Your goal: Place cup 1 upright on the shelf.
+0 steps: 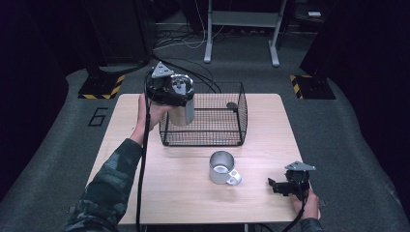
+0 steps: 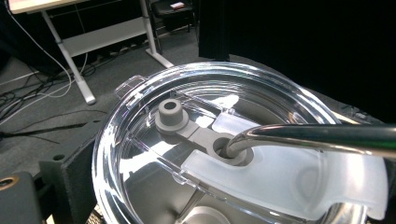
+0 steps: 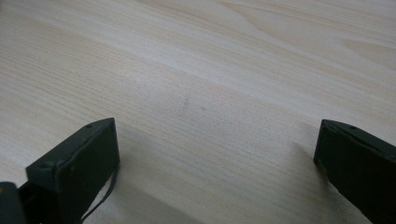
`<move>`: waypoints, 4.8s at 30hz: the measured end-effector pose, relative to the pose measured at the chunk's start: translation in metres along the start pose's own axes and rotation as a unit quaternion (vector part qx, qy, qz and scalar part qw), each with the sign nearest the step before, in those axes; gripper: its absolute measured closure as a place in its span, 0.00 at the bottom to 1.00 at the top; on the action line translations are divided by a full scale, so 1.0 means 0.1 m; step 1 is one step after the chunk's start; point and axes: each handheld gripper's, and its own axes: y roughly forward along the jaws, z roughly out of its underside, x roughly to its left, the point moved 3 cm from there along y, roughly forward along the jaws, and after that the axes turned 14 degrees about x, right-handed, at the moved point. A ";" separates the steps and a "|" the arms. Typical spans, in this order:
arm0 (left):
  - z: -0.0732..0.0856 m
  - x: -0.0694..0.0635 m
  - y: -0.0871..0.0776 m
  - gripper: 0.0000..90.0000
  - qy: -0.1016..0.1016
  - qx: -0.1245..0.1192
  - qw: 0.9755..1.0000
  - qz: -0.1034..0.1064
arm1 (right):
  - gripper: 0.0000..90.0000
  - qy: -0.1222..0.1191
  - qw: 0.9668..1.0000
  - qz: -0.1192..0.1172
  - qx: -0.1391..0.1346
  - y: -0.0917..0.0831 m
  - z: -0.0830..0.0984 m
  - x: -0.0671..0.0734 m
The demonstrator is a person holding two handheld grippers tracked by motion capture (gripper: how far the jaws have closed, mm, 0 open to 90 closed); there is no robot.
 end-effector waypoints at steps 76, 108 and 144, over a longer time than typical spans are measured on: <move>0.28 0.41 1.14 0.04 -0.097 0.100 0.989 -0.057 | 0.00 0.000 1.000 0.000 0.000 0.00 0.00 0.00; 0.45 0.41 1.38 0.04 -0.103 0.123 0.985 -0.062 | 0.00 -0.001 1.000 0.001 -0.001 0.00 0.00 0.00; 0.36 0.38 1.07 0.00 -0.093 0.107 0.988 -0.067 | 0.00 -0.003 1.000 0.002 -0.002 0.00 0.00 0.00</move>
